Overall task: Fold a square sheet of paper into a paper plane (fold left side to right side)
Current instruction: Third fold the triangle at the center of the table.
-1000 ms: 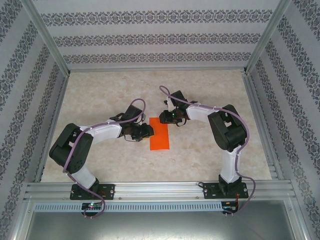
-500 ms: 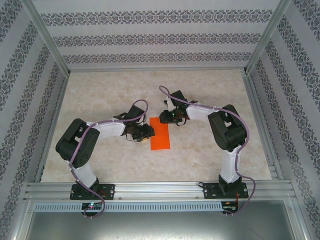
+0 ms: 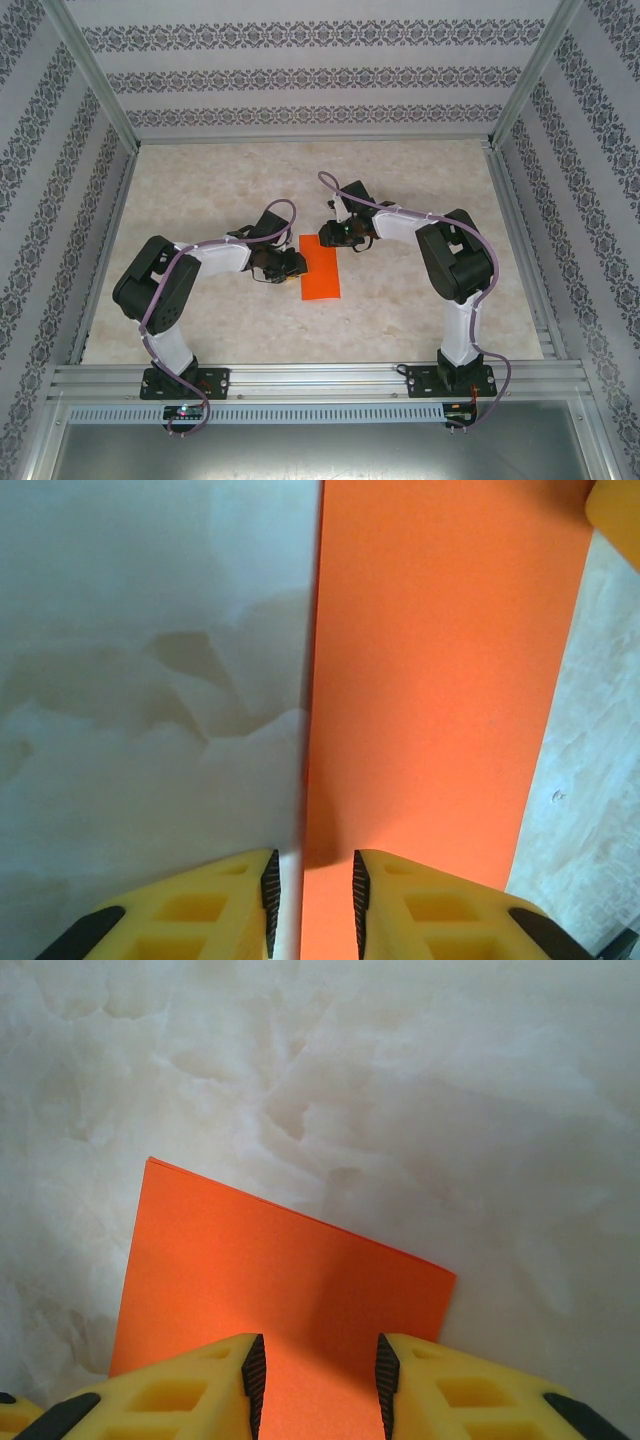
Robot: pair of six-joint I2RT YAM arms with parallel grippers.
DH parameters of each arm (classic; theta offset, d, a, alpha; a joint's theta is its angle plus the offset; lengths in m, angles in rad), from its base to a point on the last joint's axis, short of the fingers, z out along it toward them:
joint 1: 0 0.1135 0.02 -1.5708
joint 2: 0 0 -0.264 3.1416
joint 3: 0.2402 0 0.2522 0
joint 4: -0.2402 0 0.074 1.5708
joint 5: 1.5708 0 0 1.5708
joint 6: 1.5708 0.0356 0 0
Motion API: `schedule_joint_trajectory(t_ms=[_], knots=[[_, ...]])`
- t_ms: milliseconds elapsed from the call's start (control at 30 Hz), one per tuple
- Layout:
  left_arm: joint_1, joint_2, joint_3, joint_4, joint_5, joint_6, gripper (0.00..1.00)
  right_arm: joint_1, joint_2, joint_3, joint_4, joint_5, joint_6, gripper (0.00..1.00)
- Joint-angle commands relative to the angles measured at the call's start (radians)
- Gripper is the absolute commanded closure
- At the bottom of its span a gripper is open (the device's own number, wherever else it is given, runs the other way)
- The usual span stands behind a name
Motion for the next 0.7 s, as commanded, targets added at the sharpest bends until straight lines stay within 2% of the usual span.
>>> schedule_joint_trajectory(t_ms=[0, 367, 667], knots=[[-0.017, 0.041, 0.018, 0.109, 0.064, 0.009, 0.72, 0.003, 0.016, 0.004, -0.026, 0.018, -0.012, 0.63], [-0.02, 0.019, 0.008, 0.083, 0.041, 0.013, 0.73, 0.002, 0.015, 0.0, -0.027, 0.021, -0.012, 0.63], [-0.02, -0.015, -0.005, 0.064, 0.028, -0.002, 0.81, 0.002, 0.013, 0.001, -0.027, 0.022, -0.014, 0.62]])
